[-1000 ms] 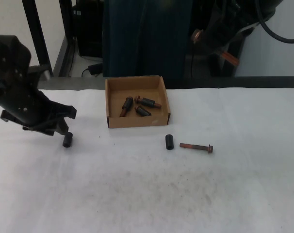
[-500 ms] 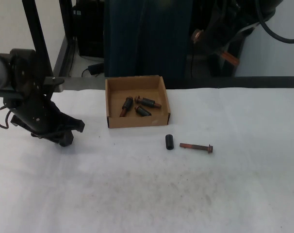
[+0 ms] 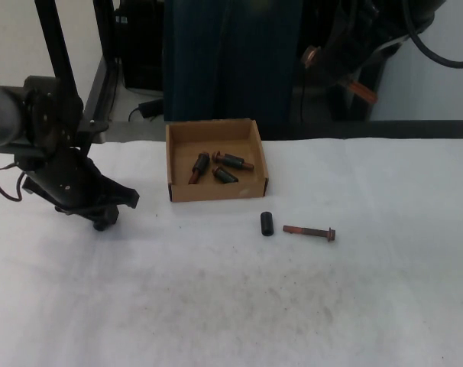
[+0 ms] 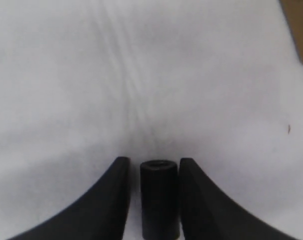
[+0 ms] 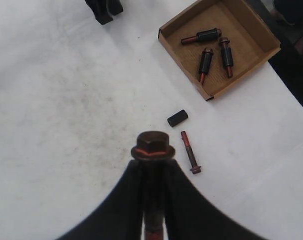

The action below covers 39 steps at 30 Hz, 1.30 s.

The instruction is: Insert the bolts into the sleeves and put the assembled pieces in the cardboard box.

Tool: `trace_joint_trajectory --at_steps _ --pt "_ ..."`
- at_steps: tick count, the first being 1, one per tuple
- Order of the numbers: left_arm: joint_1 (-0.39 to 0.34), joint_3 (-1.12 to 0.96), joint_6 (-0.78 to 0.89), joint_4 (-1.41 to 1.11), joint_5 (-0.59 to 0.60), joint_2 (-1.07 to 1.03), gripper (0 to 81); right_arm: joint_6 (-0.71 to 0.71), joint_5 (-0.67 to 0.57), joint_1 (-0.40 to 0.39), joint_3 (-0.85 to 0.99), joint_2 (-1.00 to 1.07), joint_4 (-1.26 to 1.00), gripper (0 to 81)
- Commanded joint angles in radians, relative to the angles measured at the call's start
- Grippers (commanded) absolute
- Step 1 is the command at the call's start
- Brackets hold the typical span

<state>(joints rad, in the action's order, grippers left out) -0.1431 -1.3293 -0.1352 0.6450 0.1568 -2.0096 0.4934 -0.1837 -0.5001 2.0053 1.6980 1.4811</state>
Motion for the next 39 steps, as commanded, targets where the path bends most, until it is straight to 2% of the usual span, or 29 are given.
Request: trace_joint_trajectory --at_steps 1,3,6,13,18,25,30,33,39 --pt "-0.007 -0.004 -0.001 -0.001 -0.038 -0.010 26.3 0.008 -0.009 0.005 0.005 -0.012 0.008 0.2" --pt "-0.007 0.005 -0.004 -0.005 -0.037 -0.010 19.1 0.008 -0.009 0.005 0.005 -0.012 0.011 0.2" --pt "-0.007 0.022 -0.004 0.005 -0.035 -0.010 0.5 0.008 -0.009 0.005 0.005 -0.012 0.011 0.2" --pt "-0.007 0.035 -0.014 0.018 0.011 -0.005 0.9 0.008 -0.009 0.005 0.005 -0.012 0.011 0.2" --pt "-0.007 0.035 -0.009 0.018 0.082 0.079 0.9 -0.009 -0.009 0.005 0.005 -0.012 0.010 0.2" --pt "-0.012 0.035 0.095 0.027 0.218 0.338 0.9 -0.100 -0.030 0.000 0.005 -0.012 -0.020 0.2" --pt "-0.019 0.057 0.098 0.020 0.266 0.560 0.9 -0.180 -0.173 0.000 0.005 -0.036 -0.065 0.2" --pt "-0.019 0.116 0.135 0.015 0.332 0.682 0.9 -0.204 -0.243 -0.002 0.005 -0.056 -0.137 0.2" --pt "-0.019 0.354 0.279 -0.166 0.426 0.960 0.9 -0.224 -0.286 -0.019 0.005 -0.075 -0.337 0.2"
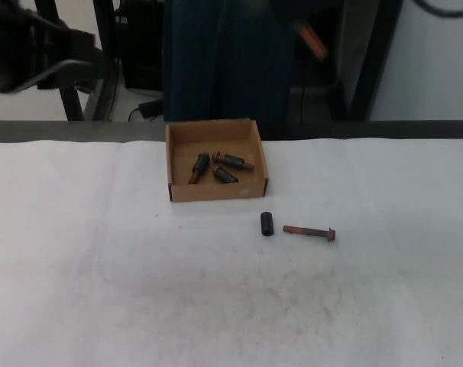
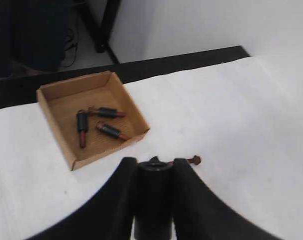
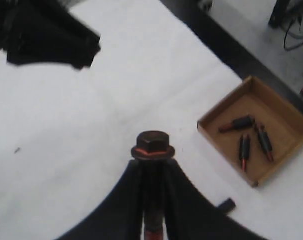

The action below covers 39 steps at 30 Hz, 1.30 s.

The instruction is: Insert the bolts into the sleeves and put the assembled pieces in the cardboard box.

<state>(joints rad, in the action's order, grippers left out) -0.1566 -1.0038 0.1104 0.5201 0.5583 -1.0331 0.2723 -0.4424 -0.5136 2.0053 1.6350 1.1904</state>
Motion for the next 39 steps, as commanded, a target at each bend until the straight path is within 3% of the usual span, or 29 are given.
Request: trace_joint_trajectory --at_steps 1,9,16,22,31,39 --pt "-0.005 0.081 0.065 -0.089 0.035 0.036 0.9 -0.012 -0.039 -0.011 0.005 -0.012 -0.079 0.2" --pt "-0.007 0.467 0.136 -0.639 0.035 0.387 0.9 -0.056 -0.060 -0.072 -0.050 -0.015 -0.150 0.2" --pt "-0.098 0.523 0.134 -0.586 0.053 0.417 0.9 0.026 -0.061 -0.131 -0.199 -0.147 -0.122 0.2" --pt "-0.232 0.523 -0.001 -0.584 0.035 0.417 0.9 0.064 0.064 -0.162 -0.510 -0.383 -0.205 0.2" --pt "-0.409 0.585 -0.089 -0.597 -0.150 0.409 0.9 -0.067 0.093 -0.156 -0.892 -0.576 -0.678 0.2" --pt "-0.425 0.659 -0.097 -0.728 -0.195 0.409 0.9 -0.123 0.079 -0.160 -1.152 -0.513 -1.311 0.2"
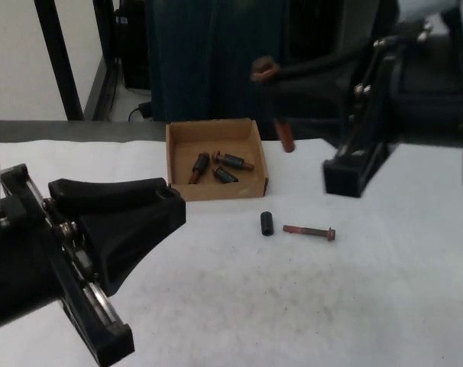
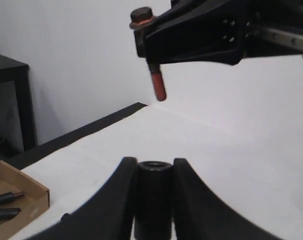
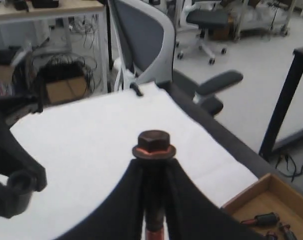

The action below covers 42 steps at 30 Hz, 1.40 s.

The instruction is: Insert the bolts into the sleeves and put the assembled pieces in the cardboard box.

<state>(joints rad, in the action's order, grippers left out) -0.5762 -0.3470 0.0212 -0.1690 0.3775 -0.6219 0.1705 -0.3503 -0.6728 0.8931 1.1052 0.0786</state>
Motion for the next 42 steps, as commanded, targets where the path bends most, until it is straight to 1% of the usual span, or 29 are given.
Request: trace_joint_trajectory --at_steps 1,3,9,12,15,19,25,29,32,34,38,42 --pt "-0.005 0.017 -0.008 -0.060 -0.018 -0.002 0.9 -0.042 -0.013 -0.005 -0.066 0.032 -0.275 0.2" --pt "-0.005 0.047 -0.008 -0.111 -0.017 -0.002 0.9 -0.076 -0.014 -0.015 -0.105 0.060 -0.386 0.2" --pt "-0.005 0.133 0.000 -0.224 -0.021 -0.002 0.9 -0.082 -0.014 -0.061 -0.118 0.102 -0.461 0.2" --pt "-0.005 0.165 0.000 -0.266 -0.065 -0.002 0.9 -0.082 -0.014 -0.093 -0.143 0.102 -0.580 0.2" --pt "-0.005 0.182 0.002 -0.284 -0.084 -0.002 0.9 -0.084 -0.011 -0.137 -0.151 0.102 -0.604 0.2" --pt "-0.005 0.182 0.045 -0.297 -0.109 -0.002 0.9 -0.098 -0.003 -0.187 -0.175 0.102 -0.677 0.2" --pt "-0.005 0.180 0.062 -0.318 -0.128 -0.002 0.9 -0.128 0.025 -0.244 -0.200 0.102 -0.750 0.2" --pt "-0.005 0.180 0.069 -0.337 -0.126 -0.002 0.9 -0.150 0.025 -0.265 -0.224 0.102 -0.803 0.2" --pt "-0.005 0.173 0.110 -0.341 -0.121 0.000 0.9 -0.149 0.032 -0.274 -0.237 0.102 -0.809 0.2" --pt "-0.005 0.163 0.136 -0.348 -0.121 0.000 0.9 -0.149 0.034 -0.273 -0.245 0.102 -0.810 0.2" --pt "-0.005 0.161 0.139 -0.359 -0.117 0.000 0.9 -0.149 0.034 -0.273 -0.245 0.102 -0.816 0.2" --pt "-0.005 0.157 0.160 -0.359 -0.068 0.000 0.9 -0.132 0.039 -0.273 -0.245 0.102 -0.817 0.2"
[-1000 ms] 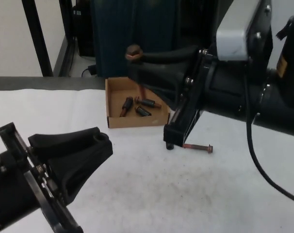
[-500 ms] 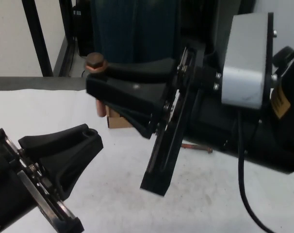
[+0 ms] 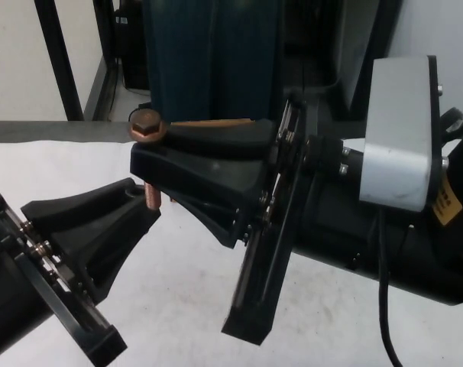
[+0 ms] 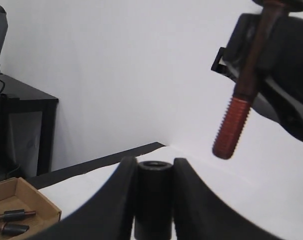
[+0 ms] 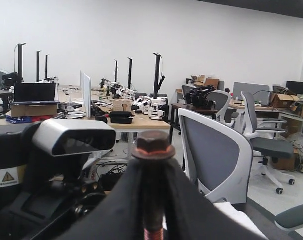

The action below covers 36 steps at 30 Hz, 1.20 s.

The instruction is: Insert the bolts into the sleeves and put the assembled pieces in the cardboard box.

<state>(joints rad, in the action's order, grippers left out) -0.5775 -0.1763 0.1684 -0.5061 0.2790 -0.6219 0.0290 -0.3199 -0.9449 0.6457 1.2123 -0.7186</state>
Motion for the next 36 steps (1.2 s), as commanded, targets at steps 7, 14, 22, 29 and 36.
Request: trace_joint_trajectory --at_steps 7,14,22,29,36 --pt "-0.004 -0.013 0.034 -0.030 0.067 0.000 0.9 0.009 0.009 -0.001 0.003 -0.005 -0.020 0.2" --pt "-0.004 -0.013 0.034 -0.044 0.106 0.000 0.9 0.050 0.009 -0.001 0.003 -0.005 -0.020 0.2" --pt "-0.004 -0.017 0.044 -0.060 0.112 0.000 0.9 0.054 0.013 -0.001 0.003 -0.005 -0.020 0.2" --pt "-0.004 -0.019 0.065 -0.071 0.139 0.000 0.9 0.054 0.024 -0.001 0.003 -0.005 -0.020 0.2" --pt "-0.004 -0.020 0.079 -0.083 0.153 0.000 0.9 0.054 0.024 -0.001 0.003 -0.005 -0.020 0.2"
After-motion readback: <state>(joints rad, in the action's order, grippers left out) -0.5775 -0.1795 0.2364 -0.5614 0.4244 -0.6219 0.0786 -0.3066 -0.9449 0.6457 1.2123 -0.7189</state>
